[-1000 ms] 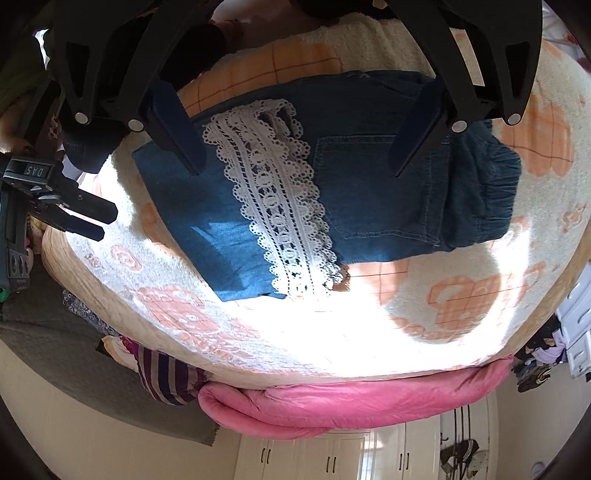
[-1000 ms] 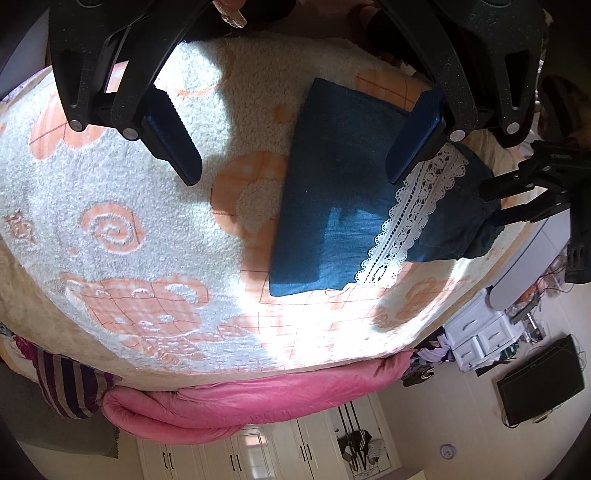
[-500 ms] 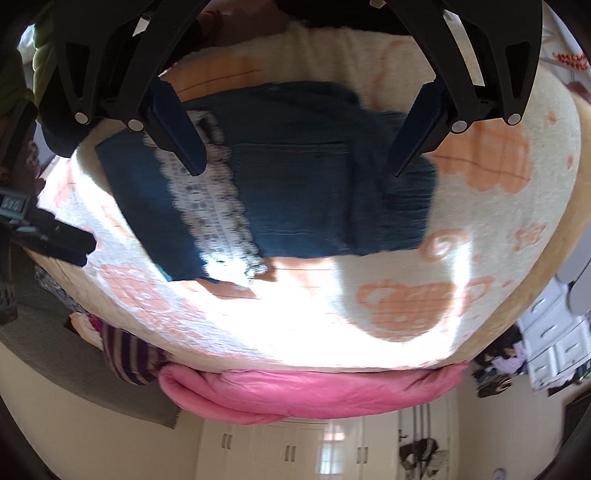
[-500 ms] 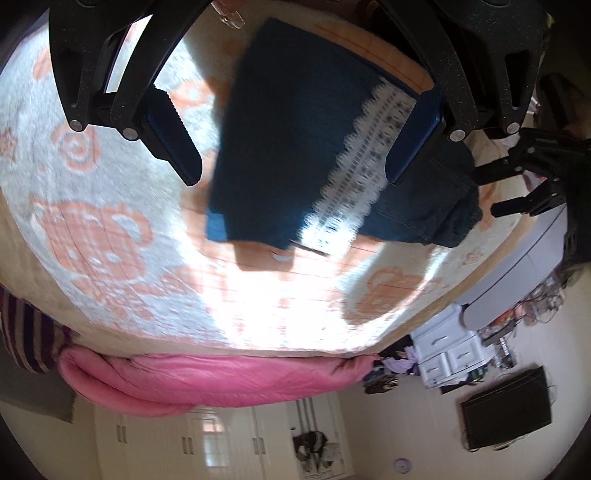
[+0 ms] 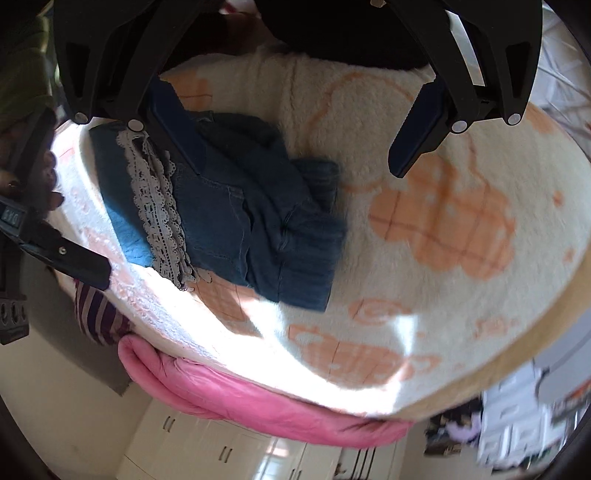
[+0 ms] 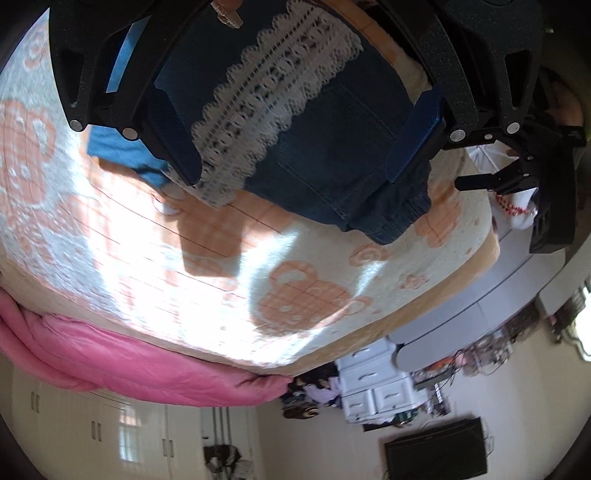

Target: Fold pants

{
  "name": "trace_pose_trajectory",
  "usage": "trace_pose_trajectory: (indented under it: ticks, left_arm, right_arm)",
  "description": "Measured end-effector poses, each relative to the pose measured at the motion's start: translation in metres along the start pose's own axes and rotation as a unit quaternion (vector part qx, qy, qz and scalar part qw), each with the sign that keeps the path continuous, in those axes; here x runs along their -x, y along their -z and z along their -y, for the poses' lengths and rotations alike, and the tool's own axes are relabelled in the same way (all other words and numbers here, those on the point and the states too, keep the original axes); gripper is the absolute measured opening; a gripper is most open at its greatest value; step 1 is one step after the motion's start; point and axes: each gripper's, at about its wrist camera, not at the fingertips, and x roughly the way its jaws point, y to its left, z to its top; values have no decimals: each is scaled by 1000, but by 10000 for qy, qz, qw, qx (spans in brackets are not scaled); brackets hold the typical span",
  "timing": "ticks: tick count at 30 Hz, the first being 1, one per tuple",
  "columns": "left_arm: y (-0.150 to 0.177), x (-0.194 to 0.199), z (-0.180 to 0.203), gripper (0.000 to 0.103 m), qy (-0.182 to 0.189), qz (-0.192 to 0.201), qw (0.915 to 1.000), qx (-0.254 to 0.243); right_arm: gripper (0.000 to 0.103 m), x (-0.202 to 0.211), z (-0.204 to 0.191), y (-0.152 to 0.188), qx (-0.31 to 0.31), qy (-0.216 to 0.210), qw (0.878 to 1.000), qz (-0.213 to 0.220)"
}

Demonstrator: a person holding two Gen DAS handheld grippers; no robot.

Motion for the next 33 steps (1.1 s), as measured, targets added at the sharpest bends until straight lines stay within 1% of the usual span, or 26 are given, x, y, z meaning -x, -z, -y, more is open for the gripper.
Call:
trace_pose_trajectory:
  ticks: [2, 5, 7, 10, 13, 16, 19, 20, 22, 24, 25, 27, 28, 31, 33]
  left_arm:
    - [3, -5, -2, 98, 25, -64, 9999, 103]
    - [4, -10, -2, 98, 333, -102, 9991, 254]
    - [4, -15, 2, 98, 445, -132, 9986, 263]
    - [5, -21, 9, 98, 483, -190, 9985, 190]
    - [5, -28, 13, 98, 544, -252, 9980, 202]
    - [4, -34, 15, 97, 495, -271, 9983, 176]
    - [3, -36, 11, 97, 530, -258, 9980, 244]
    - [3, -36, 11, 95, 533, -258, 9979, 261]
    - [4, -35, 9, 87, 520, -228, 9980, 283]
    - [3, -35, 6, 74, 520, -216, 9978, 346]
    - [3, -35, 3, 72, 550, -212, 9975, 394]
    - [3, -33, -1, 63, 568, -185, 9973, 436]
    - [3, -32, -1, 63, 575, -173, 9972, 436]
    - [2, -30, -2, 62, 601, -148, 9971, 441]
    - [3, -31, -2, 62, 610, -148, 9970, 458]
  right_arm:
    - [94, -9, -6, -7, 141, -107, 9998, -65]
    - [94, -21, -11, -14, 277, -236, 9992, -181]
    - [94, -31, -11, -18, 349, -248, 9987, -289]
    - [94, -46, -10, -25, 366, -340, 9976, -487]
    - [94, -61, -14, -34, 536, -390, 9960, -601]
    - [94, -79, -19, -41, 665, -536, 9930, -813]
    - [94, -97, -26, -46, 737, -712, 9893, -1035]
    - [94, -104, -30, -48, 777, -813, 9871, -1138]
    - [94, -115, -39, -51, 927, -950, 9828, -1282]
    - [94, -124, -47, -54, 1086, -1009, 9790, -1396]
    - [94, -129, -51, -55, 1162, -1055, 9769, -1452]
    - [94, -139, -58, -57, 1262, -1202, 9716, -1600]
    - [94, -143, -62, -58, 1299, -1223, 9704, -1627]
    - [93, -156, -68, -55, 1280, -1462, 9646, -1783]
    - [67, -165, -70, -47, 1220, -1711, 9582, -1940]
